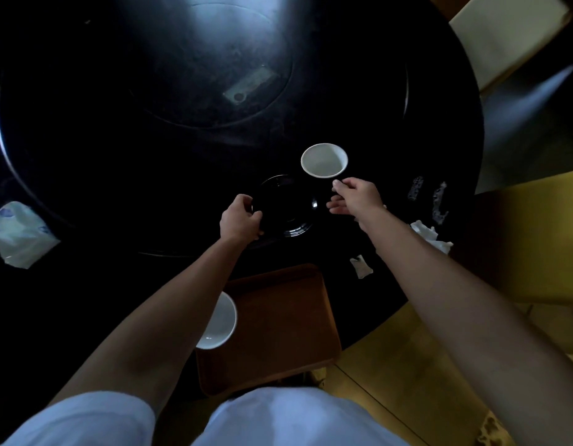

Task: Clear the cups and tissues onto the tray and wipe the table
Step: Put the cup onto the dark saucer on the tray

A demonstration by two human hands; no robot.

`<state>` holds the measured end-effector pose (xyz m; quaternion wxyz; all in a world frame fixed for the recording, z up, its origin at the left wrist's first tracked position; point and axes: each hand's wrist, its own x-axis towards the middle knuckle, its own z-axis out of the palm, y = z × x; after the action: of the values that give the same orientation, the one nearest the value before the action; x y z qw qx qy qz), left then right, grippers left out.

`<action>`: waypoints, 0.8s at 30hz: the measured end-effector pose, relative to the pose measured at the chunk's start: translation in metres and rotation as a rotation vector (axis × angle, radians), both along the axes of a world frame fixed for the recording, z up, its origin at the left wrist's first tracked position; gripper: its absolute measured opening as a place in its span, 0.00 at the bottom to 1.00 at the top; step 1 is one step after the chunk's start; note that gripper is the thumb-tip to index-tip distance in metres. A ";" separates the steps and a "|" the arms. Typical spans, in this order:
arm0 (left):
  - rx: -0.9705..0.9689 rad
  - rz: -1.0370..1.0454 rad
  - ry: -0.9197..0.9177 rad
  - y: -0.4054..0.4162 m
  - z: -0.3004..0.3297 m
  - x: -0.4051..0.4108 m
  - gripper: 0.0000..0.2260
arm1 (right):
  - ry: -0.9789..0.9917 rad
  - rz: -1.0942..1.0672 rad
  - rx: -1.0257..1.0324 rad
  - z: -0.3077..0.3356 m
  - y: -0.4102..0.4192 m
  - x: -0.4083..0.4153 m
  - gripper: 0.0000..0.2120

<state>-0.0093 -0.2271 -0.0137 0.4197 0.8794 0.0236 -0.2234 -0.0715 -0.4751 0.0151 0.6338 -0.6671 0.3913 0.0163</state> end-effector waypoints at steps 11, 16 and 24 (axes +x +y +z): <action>-0.315 0.202 0.059 0.032 0.022 -0.081 0.13 | -0.232 -0.003 0.278 0.040 -0.008 -0.054 0.07; -0.343 0.247 0.064 0.041 0.025 -0.127 0.12 | -0.273 0.042 0.318 0.068 -0.007 -0.090 0.08; -0.358 0.277 0.138 0.052 0.023 -0.199 0.11 | -0.280 0.197 0.276 0.097 0.007 -0.156 0.14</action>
<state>-0.2081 -0.1755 0.0090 0.5928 0.7621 0.1328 -0.2239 -0.2275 -0.4686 0.1119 0.7626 -0.6048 0.2263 0.0386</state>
